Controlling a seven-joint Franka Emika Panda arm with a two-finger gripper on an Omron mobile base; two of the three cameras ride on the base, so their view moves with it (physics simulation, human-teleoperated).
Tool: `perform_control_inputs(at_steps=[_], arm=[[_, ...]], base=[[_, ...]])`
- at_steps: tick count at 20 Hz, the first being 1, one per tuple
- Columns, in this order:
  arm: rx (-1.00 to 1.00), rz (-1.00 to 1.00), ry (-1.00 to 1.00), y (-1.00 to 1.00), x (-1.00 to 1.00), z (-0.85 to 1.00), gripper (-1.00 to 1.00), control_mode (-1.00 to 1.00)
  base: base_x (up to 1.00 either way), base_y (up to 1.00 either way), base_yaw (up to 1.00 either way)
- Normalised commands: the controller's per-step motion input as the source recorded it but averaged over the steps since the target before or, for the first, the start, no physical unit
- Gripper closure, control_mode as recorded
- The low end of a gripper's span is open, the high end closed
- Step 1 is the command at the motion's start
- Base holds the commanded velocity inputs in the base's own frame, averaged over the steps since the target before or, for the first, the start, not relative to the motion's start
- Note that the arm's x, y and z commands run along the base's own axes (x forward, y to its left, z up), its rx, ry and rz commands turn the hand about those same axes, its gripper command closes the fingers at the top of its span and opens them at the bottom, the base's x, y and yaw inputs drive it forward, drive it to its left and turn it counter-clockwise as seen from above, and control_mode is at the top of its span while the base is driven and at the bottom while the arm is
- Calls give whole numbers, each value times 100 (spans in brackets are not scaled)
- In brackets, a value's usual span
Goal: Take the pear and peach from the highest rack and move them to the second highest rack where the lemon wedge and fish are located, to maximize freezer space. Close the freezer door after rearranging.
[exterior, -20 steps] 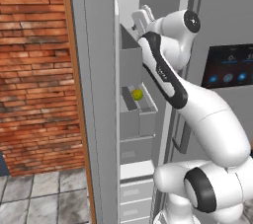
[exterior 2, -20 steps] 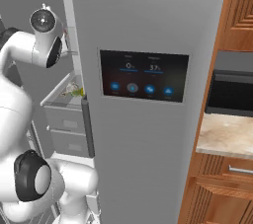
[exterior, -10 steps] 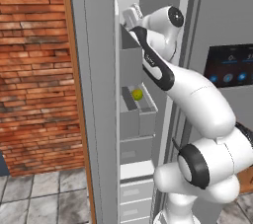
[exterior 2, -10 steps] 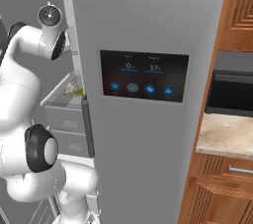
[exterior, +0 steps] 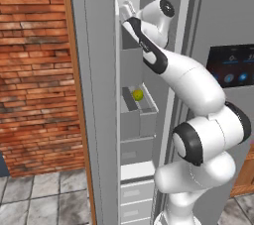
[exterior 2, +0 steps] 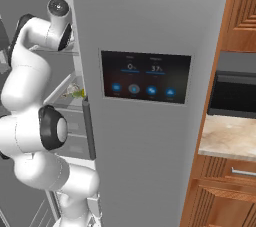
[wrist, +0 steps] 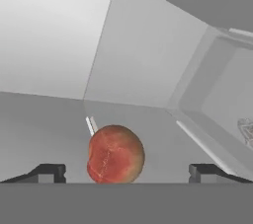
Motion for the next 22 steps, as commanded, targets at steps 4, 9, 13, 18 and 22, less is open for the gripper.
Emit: perform_control_inputs(at_steps=[4,9,13,18,22], arm=[[0,2,7,18,30,0,-100,-100],[0,1,7,15,15,-10,-100,-100],[0,1,6,17,4,-19,-100,-100],[0,1,4,14,2,-20,-100,-100],[0,0,2,5,14,-16,-100,-100]], base=[[0,0,0],[0,0,0],[0,0,0],[0,0,0],[0,0,0]])
